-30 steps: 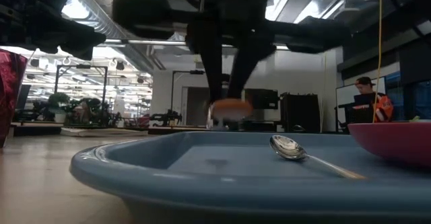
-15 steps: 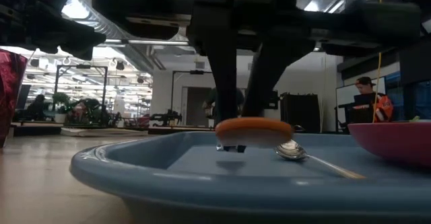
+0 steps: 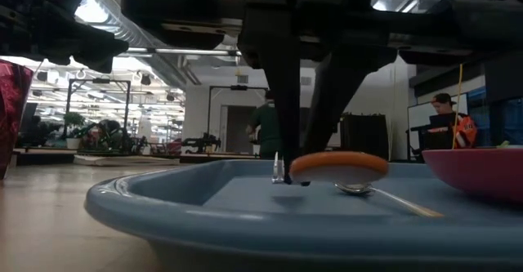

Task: Pick and place plate/cup/fork/spoon on tray
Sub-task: Put the orange fork on the blue tray, then put the red cup on blue tray

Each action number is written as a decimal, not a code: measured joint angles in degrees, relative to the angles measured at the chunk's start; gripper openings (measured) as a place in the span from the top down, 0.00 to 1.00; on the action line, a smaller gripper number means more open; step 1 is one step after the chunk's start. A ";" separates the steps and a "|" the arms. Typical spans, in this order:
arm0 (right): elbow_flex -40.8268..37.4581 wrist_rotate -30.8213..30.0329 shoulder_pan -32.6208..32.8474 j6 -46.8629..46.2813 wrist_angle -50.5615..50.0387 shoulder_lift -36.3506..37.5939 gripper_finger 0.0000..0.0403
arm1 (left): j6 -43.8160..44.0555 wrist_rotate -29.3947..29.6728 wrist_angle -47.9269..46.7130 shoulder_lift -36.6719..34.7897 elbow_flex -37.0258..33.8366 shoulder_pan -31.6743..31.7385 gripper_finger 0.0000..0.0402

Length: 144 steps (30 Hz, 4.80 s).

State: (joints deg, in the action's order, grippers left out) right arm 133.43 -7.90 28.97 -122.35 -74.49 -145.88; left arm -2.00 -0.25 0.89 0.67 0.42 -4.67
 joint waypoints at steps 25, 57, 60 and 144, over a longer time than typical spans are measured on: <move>0.00 -0.02 0.00 2.61 -0.19 -0.04 0.90 | 0.00 -0.02 0.00 0.02 -0.02 0.00 0.68; 1.63 -57.21 2.51 51.54 0.54 4.71 0.90 | 0.00 0.08 0.00 0.02 -0.02 -0.01 0.68; 1.64 -65.14 3.37 58.42 -3.80 5.31 0.91 | 0.00 0.11 0.00 0.02 -0.02 0.00 0.68; -8.20 -5.74 -15.58 133.63 45.40 18.31 0.99 | 0.00 0.79 -0.02 0.02 -0.02 -0.01 0.68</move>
State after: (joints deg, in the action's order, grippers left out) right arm 125.23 -13.64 13.39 11.28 -29.09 -127.57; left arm -2.00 0.54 0.87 0.69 0.40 -4.67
